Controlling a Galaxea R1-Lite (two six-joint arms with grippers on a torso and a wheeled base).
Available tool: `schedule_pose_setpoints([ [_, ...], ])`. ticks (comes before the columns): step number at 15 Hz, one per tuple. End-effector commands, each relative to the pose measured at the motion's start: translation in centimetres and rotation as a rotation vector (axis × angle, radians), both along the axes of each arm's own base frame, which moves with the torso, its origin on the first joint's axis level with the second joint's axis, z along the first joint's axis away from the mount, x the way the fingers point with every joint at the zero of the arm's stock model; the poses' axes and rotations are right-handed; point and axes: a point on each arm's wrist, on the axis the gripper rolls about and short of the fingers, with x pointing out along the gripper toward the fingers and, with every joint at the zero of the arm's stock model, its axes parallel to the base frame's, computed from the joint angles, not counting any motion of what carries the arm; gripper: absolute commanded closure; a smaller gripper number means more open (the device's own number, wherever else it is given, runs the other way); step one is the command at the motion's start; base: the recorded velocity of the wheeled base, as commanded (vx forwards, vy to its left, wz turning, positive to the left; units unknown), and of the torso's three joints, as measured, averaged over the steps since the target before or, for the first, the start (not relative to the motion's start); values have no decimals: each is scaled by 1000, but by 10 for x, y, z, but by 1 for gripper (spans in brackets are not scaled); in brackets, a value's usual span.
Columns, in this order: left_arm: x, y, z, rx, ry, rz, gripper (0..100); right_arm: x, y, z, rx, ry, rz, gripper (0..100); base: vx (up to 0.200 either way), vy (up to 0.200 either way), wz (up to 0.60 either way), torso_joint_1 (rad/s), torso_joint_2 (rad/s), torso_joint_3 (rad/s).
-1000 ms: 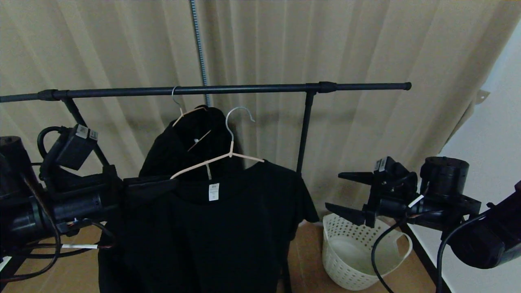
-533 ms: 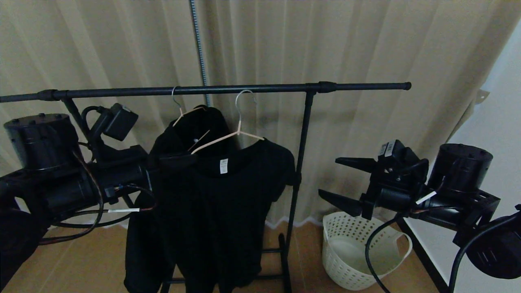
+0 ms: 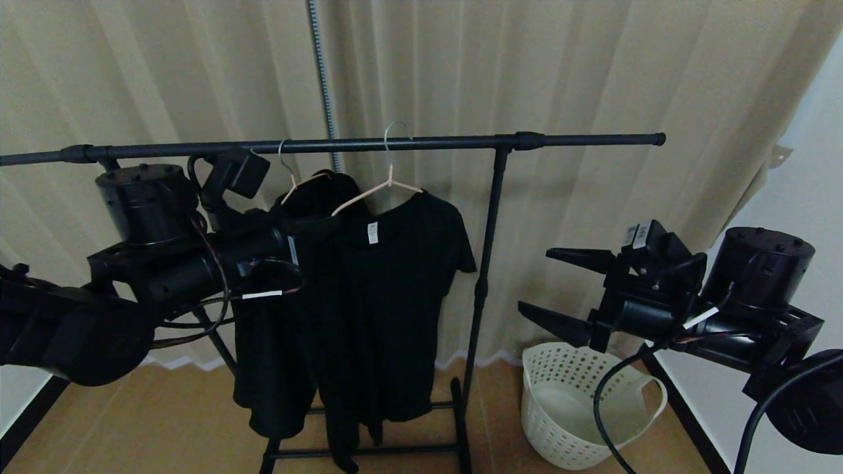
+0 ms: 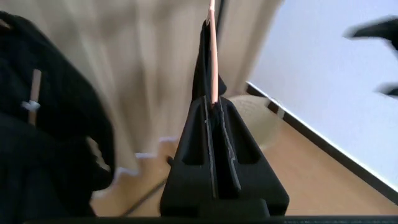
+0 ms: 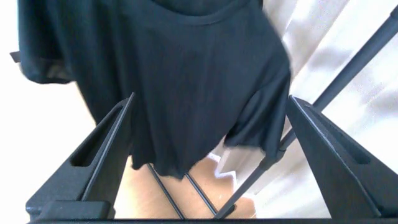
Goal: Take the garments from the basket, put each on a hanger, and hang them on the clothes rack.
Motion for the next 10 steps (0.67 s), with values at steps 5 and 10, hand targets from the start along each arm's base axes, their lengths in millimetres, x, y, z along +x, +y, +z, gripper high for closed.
schedule_pose_setpoints([
  [5,38,-22,-32,-44,-24,30,100,-1,0,0,0,1,1,0,0,0,0,0,0,0],
  [10,56,-27,-45,-96,-48,76,100,-1,0,-3,-4,8,0,0,0,0,0,0,0,0],
])
